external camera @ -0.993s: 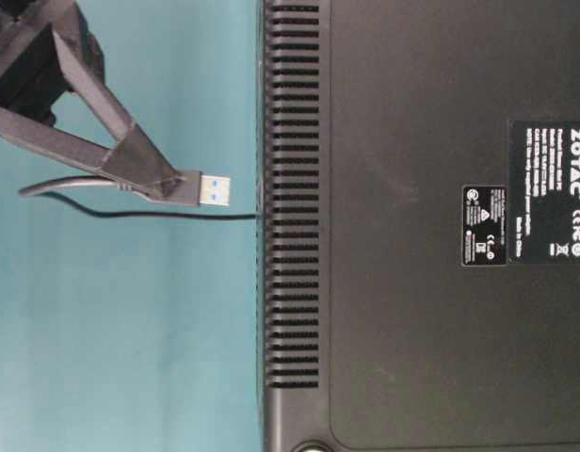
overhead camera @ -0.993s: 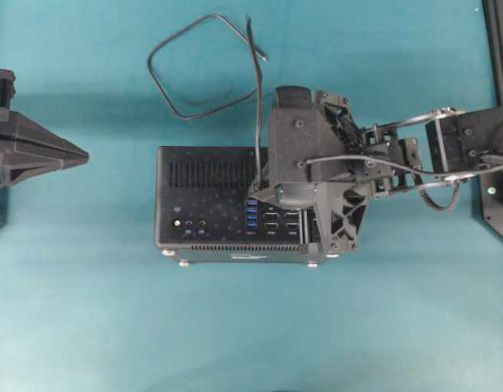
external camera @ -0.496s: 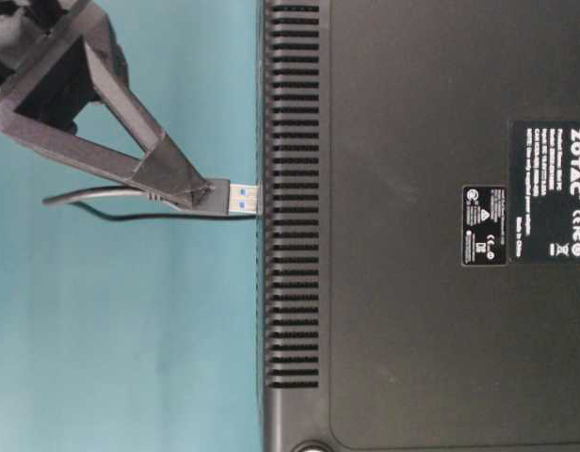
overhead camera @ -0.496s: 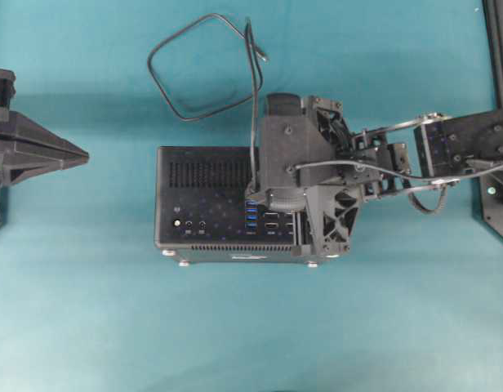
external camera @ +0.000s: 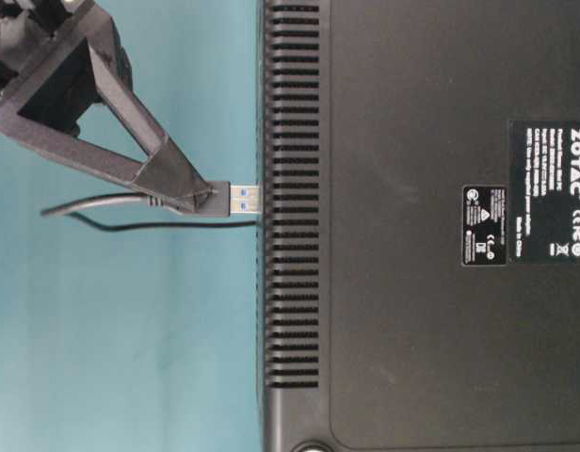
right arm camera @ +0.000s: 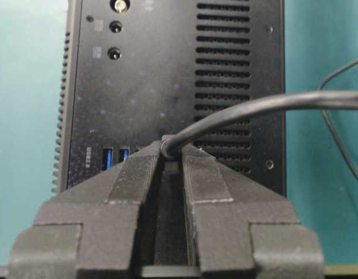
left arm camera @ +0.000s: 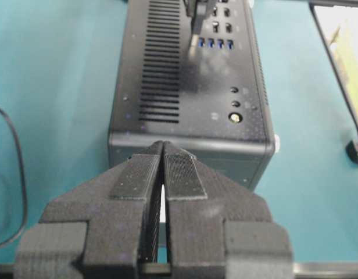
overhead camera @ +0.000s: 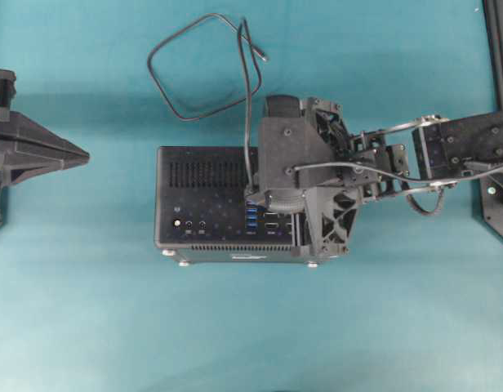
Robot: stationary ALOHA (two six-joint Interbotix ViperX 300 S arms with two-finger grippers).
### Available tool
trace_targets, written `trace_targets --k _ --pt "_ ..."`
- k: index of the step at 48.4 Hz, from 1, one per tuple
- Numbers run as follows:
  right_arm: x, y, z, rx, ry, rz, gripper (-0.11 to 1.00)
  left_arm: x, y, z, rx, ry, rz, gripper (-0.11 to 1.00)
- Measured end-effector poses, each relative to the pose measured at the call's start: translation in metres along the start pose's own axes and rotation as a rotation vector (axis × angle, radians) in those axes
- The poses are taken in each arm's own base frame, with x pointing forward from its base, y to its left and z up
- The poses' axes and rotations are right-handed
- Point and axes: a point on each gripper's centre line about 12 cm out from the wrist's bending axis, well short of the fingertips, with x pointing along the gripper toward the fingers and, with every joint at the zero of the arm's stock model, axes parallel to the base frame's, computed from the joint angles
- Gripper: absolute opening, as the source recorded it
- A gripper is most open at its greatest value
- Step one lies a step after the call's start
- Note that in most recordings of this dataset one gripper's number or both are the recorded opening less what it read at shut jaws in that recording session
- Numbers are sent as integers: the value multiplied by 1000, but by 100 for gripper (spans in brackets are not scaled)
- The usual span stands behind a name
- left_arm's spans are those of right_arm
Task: Insert the USB into the PC box with both arms.
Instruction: 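Carry the plug leftward with the right gripper toward the blue USB ports, then align the plug above a blue USB port with the right gripper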
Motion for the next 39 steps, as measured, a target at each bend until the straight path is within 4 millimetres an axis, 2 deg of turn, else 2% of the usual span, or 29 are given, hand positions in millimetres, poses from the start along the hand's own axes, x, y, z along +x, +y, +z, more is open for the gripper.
trace_targets --k 39 --pt "0 2 5 3 44 -5 13 0 0 0 -2 0 0 0"
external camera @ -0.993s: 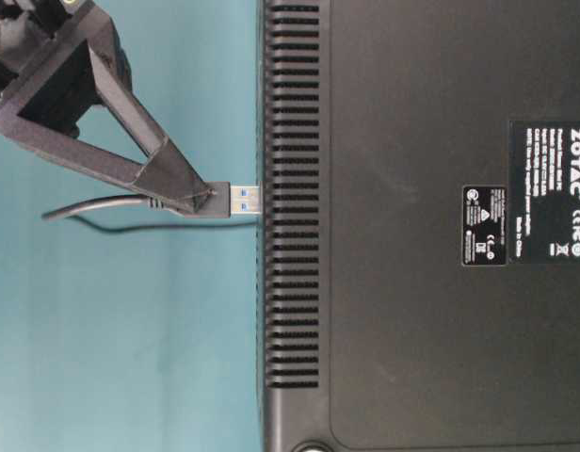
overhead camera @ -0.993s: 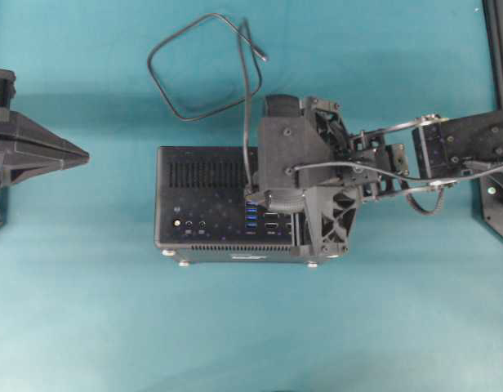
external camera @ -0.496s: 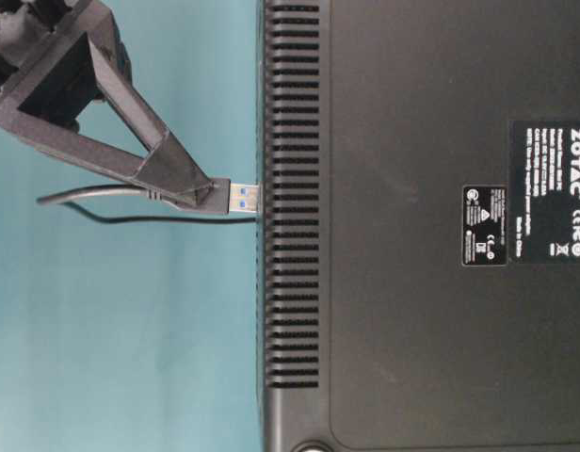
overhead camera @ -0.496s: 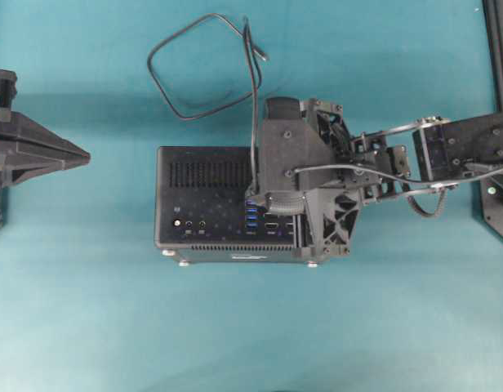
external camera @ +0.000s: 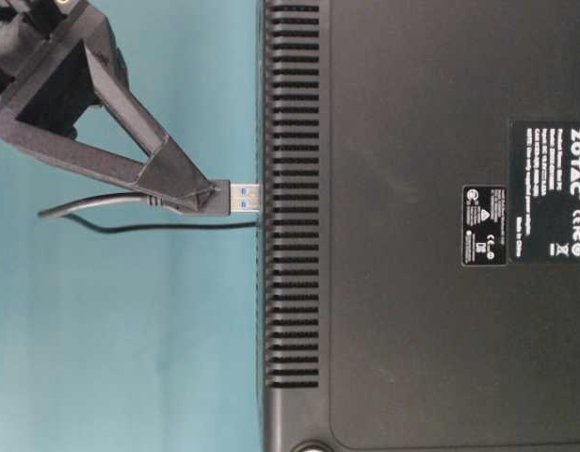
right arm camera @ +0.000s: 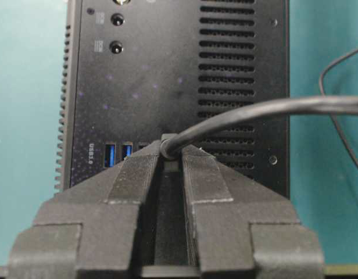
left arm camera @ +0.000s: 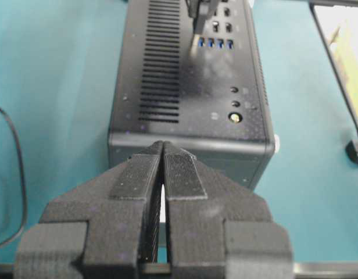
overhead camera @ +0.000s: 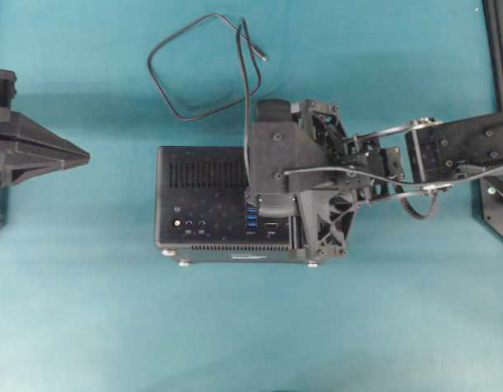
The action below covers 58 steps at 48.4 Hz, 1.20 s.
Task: Insert the USB into the PC box with both arms.
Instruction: 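Align the plug above a blue USB port with the right gripper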
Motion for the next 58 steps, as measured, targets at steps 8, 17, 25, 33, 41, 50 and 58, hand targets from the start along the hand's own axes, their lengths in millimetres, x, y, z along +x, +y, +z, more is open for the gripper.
trace_targets --k 8,17,25,33,41,50,58 --pt "0 1 -1 8 5 7 13 0 0 0 0 0 0 0" --pt "0 3 0 7 2 13 13 -1 0 -1 -2 0 0 0" --pt "4 5 -1 5 8 16 13 -1 0 -2 -2 2 0 0" --pt "4 5 -1 6 8 18 13 -1 0 -2 -3 2 0 0" --pt "4 5 -1 7 7 19 13 -1 0 -1 -3 -2 0 0" --pt "6 3 -1 12 9 16 13 -1 0 -1 -2 -2 0 0" --pt "8 -1 0 23 10 12 13 -1 0 -3 -5 3 0 0"
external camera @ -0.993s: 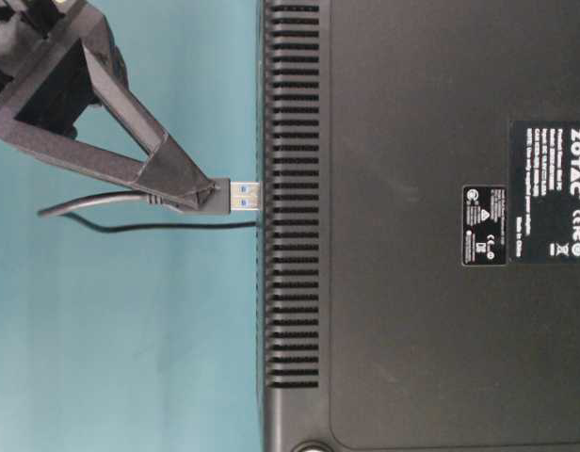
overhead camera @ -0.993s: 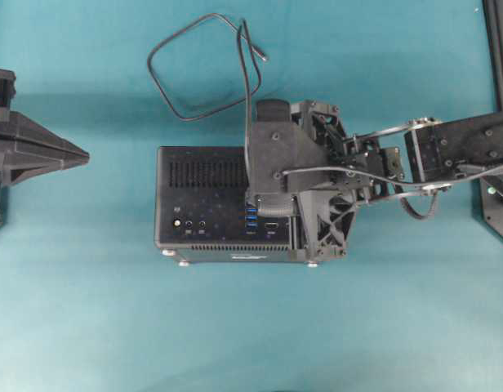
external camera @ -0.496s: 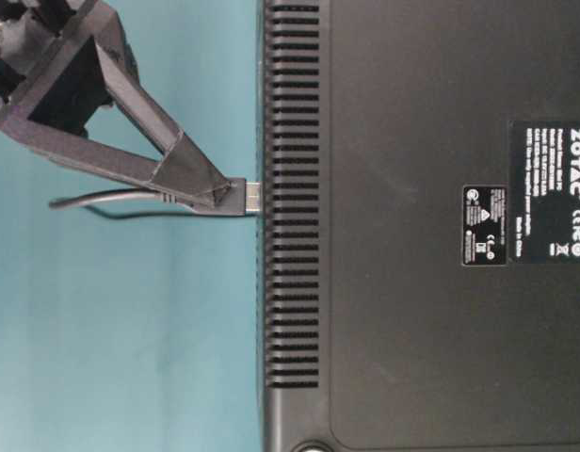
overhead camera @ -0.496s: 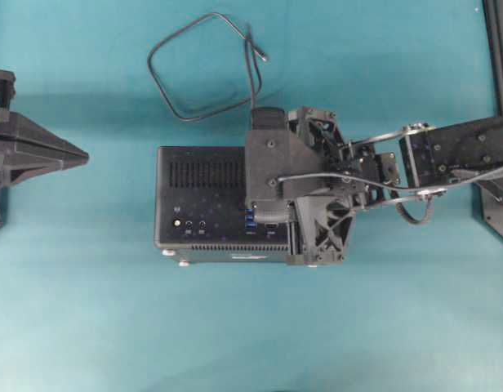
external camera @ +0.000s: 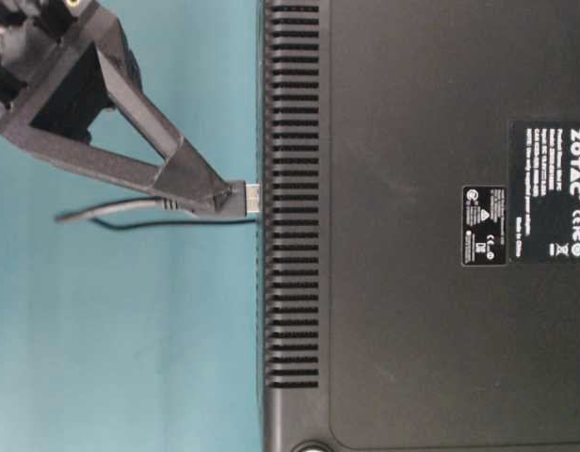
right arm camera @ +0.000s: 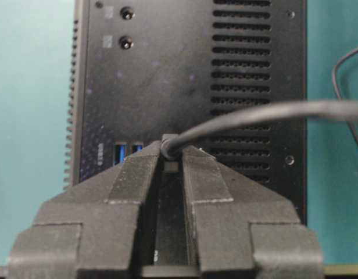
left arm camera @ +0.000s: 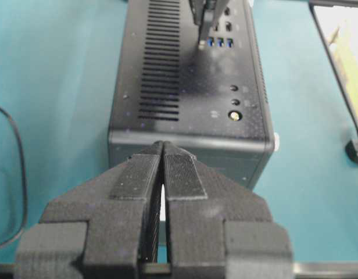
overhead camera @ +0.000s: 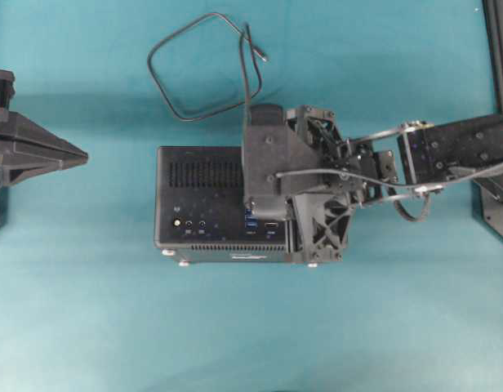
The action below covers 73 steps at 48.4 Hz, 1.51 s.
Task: Insert the USB into the PC box with both arms.
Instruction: 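Align the plug above a blue USB port with the right gripper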
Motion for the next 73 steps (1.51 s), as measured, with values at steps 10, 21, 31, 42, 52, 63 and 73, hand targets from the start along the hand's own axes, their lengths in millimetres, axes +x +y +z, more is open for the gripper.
trace_targets --k 10,21,31,42,52,63,73 --pt "0 2 0 -4 0 3 13 0 0 -1 2 2 0 0" --pt "-1 6 0 -14 4 8 13 0 0 -1 2 2 0 0" --pt "-1 6 -1 -13 16 4 13 0 0 -3 2 6 1 0" --pt "-1 5 -1 -16 17 1 13 -1 0 -2 2 -2 0 0" --pt "-2 5 0 -17 9 -1 20 -3 0 0 2 -26 -2 0" --pt "-1 4 0 -19 10 -3 50 -2 0 -3 2 -20 -1 0" --pt "-4 3 3 -15 2 -5 68 -2 0 -3 2 -21 -2 0"
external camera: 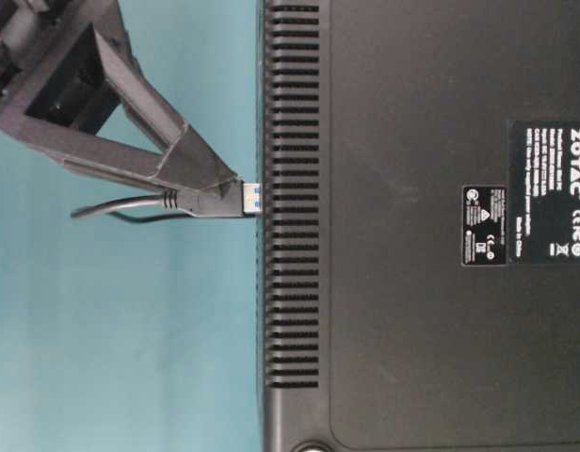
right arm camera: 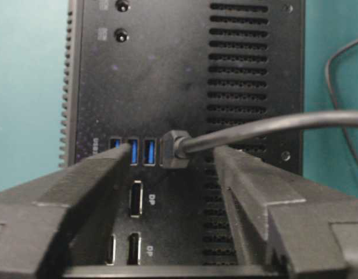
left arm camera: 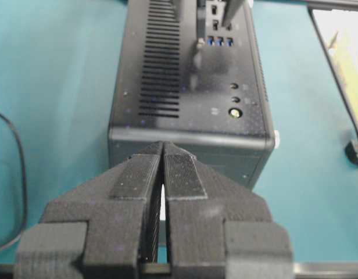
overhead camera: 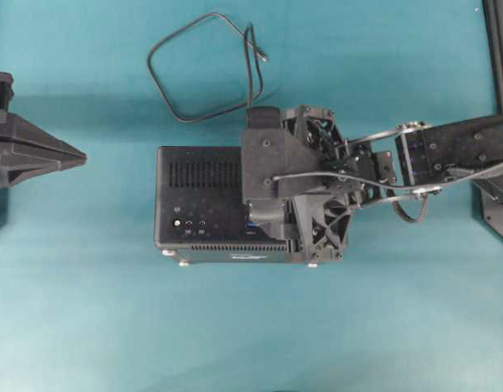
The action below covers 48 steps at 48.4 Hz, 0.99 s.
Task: Insert the USB into the PC box with both arms.
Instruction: 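Align the plug above a blue USB port with the right gripper, then push the plug down into the blue USB port with the right gripper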
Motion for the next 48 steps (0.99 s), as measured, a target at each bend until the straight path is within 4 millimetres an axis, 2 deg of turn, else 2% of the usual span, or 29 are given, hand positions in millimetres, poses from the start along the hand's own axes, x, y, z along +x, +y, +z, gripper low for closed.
trace_targets --k 16,28,48 --pt "-8 -6 13 3 -38 -16 68 0 0 0 -2 0 0 0" --pt "-10 -7 13 4 -28 -21 65 0 0 -1 -2 3 0 0" --pt "-10 -4 13 0 -30 -15 22 0 0 -1 -5 2 0 0"
